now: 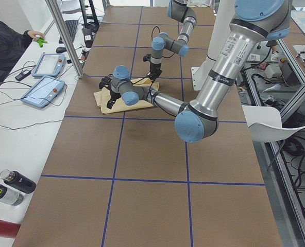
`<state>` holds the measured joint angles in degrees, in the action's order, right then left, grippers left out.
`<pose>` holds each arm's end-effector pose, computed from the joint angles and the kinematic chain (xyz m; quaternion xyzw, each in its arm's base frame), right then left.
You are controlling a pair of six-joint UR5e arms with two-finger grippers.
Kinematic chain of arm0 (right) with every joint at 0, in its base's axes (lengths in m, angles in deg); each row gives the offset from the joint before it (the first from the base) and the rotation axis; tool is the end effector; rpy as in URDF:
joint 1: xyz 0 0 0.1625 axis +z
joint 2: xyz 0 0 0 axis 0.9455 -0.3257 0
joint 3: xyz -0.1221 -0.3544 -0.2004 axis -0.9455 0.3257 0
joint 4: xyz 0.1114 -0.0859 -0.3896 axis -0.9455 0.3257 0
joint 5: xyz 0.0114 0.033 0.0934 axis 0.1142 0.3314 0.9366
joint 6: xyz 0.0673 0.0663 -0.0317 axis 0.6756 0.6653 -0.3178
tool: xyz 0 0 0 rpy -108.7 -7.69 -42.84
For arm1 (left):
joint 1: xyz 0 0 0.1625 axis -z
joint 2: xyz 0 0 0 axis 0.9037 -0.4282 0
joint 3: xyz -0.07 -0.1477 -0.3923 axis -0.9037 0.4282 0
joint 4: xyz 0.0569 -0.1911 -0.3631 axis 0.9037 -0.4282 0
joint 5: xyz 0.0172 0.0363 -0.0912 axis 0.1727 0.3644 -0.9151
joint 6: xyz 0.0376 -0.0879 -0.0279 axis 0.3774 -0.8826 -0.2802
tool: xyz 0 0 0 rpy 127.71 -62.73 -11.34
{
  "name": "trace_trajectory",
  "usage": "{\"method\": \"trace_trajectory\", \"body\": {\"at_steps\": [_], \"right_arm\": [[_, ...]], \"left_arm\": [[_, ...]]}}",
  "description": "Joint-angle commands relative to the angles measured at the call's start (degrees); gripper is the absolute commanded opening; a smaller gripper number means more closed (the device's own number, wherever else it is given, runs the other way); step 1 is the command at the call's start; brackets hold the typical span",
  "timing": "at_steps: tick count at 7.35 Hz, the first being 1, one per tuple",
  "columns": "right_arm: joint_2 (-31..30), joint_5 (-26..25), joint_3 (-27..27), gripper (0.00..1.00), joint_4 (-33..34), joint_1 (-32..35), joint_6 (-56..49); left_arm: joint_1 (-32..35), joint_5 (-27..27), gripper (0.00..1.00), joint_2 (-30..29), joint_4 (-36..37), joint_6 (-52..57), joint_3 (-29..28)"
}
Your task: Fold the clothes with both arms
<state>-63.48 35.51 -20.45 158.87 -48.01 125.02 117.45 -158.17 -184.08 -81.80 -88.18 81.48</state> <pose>-0.6777 -0.4124 0.1468 -0.1286 -0.3897 0.4155 0.8118 0.3475 -0.6109 0.3962 0.2355 0.4167 0.0885 0.8735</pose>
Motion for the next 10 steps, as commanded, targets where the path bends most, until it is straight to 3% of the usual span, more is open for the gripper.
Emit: {"method": "trace_trajectory", "body": {"at_steps": [1,3,5,8,10], "right_arm": [[-7.14,0.17,-9.1,0.0,0.24,0.4,0.24],[-15.17,-0.26,-19.67,0.0,3.39,-1.17,2.42],[-16.94,-0.53,-22.51,0.0,3.49,-2.58,2.79],[-18.18,-1.58,-26.82,0.0,6.39,-4.17,2.88],[-18.18,-1.59,-26.83,0.0,6.48,-4.17,2.88]], "left_arm": [[-1.46,-4.73,1.0,1.98,-0.23,-9.73,5.88],[-7.24,-6.44,1.0,9.43,-0.14,-18.61,18.78],[-17.41,-4.44,1.0,13.49,-0.23,-31.25,24.01],[-32.55,8.37,0.96,15.18,-0.14,-52.08,28.77],[-33.82,9.47,0.61,15.0,0.03,-57.5,28.42]]}}
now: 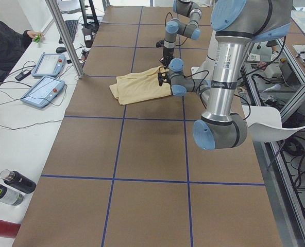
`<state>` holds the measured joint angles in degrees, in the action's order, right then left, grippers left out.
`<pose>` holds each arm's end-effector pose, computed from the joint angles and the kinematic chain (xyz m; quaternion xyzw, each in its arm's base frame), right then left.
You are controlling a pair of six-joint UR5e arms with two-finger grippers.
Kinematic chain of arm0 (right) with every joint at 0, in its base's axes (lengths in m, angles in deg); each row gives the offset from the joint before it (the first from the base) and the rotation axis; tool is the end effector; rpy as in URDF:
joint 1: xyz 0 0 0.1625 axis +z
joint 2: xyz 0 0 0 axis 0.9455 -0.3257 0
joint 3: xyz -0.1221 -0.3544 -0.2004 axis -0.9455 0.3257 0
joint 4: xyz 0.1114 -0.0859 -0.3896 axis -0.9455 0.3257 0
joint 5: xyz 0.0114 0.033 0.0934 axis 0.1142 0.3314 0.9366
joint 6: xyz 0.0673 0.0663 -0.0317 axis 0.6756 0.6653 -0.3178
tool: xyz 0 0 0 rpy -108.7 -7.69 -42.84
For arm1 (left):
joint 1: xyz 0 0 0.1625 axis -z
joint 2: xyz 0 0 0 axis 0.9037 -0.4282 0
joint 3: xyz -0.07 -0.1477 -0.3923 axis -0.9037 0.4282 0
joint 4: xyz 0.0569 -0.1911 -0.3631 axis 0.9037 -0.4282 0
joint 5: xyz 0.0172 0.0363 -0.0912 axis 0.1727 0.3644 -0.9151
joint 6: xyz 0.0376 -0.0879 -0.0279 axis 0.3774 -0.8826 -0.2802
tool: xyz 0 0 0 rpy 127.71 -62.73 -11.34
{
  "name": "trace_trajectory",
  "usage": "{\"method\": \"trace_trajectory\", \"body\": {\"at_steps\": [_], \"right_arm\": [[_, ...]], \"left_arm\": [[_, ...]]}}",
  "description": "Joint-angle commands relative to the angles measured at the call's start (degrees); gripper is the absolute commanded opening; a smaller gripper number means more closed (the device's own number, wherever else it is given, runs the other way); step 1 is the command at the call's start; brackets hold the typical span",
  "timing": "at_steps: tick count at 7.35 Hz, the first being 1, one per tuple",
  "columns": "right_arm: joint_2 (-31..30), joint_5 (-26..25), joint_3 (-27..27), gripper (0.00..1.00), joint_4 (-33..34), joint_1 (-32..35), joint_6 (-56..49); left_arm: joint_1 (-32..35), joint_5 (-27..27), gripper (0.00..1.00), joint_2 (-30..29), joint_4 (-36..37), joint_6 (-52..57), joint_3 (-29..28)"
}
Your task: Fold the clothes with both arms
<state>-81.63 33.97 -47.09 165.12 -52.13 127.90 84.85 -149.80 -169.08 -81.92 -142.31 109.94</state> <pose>-0.5772 -0.3216 0.1960 -0.1426 -0.4013 0.4068 0.8082 0.4781 -0.2890 0.3206 -0.0266 0.5590 -0.0850 0.8244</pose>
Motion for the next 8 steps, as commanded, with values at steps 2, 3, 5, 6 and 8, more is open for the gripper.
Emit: {"method": "trace_trajectory", "body": {"at_steps": [2,3,5,6,8], "right_arm": [[-0.03,-0.04,-0.19,0.0,0.23,-0.06,0.0],[-0.12,-0.04,-0.19,0.0,0.23,-0.06,0.0],[-0.04,-0.04,-0.19,0.0,0.23,-0.06,0.0],[-0.12,-0.04,-0.19,0.0,0.23,0.03,0.0],[-0.12,-0.04,-0.19,0.0,0.23,0.03,0.0]], "left_arm": [[-1.31,1.01,0.44,0.0,0.23,-5.92,-0.65],[-1.39,1.01,0.43,0.0,0.23,-6.1,-0.65],[-1.57,1.1,0.44,-0.26,0.23,-7.68,-0.92],[-1.57,1.1,0.45,-0.43,0.23,-7.68,-1.79],[-2.71,1.1,0.45,-0.79,0.23,-7.77,-2.49]]}}
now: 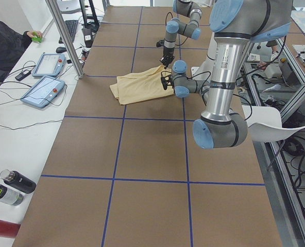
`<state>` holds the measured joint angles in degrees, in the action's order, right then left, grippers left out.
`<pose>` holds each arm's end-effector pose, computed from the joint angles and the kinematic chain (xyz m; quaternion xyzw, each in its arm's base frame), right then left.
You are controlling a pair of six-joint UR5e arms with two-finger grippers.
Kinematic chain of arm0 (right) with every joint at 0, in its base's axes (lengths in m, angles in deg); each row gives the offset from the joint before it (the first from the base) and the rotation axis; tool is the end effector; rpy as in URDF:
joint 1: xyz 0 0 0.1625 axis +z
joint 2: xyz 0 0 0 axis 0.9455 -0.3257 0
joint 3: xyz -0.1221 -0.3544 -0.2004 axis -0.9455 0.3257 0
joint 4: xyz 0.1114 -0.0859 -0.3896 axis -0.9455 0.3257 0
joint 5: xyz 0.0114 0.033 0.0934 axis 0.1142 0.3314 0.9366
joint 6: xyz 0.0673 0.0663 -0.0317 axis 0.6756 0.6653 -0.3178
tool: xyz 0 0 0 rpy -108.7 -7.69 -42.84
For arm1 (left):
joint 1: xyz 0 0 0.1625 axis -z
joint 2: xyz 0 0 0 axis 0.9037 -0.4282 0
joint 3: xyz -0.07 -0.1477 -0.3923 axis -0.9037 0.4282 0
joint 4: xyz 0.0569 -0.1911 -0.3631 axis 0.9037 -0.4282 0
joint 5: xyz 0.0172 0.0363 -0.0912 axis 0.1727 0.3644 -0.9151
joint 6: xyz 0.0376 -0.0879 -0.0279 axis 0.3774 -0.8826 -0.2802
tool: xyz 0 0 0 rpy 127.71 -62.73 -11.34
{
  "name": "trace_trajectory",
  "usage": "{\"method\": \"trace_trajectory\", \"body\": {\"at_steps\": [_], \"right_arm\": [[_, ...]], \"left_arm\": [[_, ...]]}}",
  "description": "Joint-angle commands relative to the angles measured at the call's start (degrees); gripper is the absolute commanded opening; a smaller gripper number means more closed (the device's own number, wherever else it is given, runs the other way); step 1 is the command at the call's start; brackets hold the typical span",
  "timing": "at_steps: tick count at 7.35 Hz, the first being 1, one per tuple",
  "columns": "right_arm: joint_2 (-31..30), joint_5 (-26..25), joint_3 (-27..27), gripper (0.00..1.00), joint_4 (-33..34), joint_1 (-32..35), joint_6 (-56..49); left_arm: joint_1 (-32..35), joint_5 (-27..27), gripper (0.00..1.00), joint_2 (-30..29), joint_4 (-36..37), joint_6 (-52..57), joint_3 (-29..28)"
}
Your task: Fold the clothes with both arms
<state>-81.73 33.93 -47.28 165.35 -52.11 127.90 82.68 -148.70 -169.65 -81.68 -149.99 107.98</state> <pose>-0.5761 -0.3215 0.1964 -0.1421 -0.4003 0.4074 0.8084 0.4985 -0.2759 0.3318 -0.0683 0.5431 -0.1333 0.8262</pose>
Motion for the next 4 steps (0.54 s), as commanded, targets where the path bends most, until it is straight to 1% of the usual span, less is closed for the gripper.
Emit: {"method": "trace_trajectory", "body": {"at_steps": [1,4], "right_arm": [[-0.01,0.0,0.0,0.0,0.0,0.01,0.0],[-0.01,0.0,0.0,0.0,0.0,-0.08,0.0]], "left_arm": [[-0.63,0.09,0.46,-0.57,0.0,-0.09,-0.54],[-0.9,0.09,0.47,-0.92,0.0,0.0,-1.41]]}}
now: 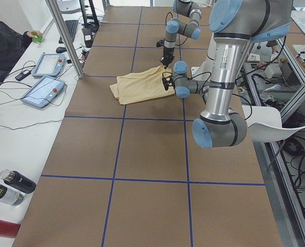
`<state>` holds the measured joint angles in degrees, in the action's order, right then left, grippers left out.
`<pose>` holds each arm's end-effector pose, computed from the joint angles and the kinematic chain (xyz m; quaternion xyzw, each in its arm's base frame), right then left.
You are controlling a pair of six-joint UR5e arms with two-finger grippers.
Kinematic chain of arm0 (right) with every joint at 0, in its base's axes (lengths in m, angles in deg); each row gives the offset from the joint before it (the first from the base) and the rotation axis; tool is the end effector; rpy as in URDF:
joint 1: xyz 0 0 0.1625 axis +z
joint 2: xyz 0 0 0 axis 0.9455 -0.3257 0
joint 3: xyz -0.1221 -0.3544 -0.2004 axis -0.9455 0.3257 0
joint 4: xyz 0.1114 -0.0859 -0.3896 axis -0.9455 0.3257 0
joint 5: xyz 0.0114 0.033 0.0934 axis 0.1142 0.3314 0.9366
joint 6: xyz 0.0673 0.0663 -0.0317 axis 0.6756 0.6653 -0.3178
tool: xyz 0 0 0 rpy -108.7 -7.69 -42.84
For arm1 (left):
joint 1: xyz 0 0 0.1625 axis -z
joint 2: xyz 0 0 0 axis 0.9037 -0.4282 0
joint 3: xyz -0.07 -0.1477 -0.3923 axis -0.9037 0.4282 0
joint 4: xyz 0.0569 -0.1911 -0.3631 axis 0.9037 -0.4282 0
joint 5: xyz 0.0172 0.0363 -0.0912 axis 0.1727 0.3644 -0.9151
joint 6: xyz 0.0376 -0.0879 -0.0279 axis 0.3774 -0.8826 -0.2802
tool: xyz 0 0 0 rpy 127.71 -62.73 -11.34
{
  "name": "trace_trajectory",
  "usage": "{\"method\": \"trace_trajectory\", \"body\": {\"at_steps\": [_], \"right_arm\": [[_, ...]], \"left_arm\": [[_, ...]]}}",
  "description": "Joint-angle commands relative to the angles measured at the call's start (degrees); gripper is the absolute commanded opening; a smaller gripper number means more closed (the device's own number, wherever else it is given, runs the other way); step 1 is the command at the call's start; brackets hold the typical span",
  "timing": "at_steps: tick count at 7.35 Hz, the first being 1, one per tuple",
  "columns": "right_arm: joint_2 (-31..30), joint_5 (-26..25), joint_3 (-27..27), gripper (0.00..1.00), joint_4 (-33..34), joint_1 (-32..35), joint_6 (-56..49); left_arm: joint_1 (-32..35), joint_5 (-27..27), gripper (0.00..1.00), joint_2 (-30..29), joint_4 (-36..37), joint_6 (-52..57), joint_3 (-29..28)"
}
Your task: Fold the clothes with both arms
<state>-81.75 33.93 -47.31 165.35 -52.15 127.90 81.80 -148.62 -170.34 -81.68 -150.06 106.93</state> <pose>-0.5762 -0.3211 0.1964 -0.1422 -0.4003 0.4071 0.8086 0.5089 -0.2702 0.3336 -0.0726 0.5399 -0.1285 0.8287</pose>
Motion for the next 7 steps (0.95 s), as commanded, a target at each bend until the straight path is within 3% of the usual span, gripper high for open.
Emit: {"method": "trace_trajectory", "body": {"at_steps": [1,5,6,7], "right_arm": [[0.0,0.0,0.03,0.0,0.0,0.05,0.0],[0.0,0.0,-0.06,0.0,0.0,-0.04,0.0],[0.0,0.0,-0.06,0.0,0.0,0.05,0.0],[0.0,0.0,-0.06,0.0,0.0,-0.04,0.0]], "left_arm": [[-0.02,0.09,0.47,-0.32,0.0,0.07,-0.45],[0.16,1.32,0.5,-0.41,0.0,0.6,-1.42],[0.16,2.11,0.48,-0.84,0.09,0.51,-1.42],[0.16,2.46,0.32,-1.2,0.09,0.16,-1.51]]}}
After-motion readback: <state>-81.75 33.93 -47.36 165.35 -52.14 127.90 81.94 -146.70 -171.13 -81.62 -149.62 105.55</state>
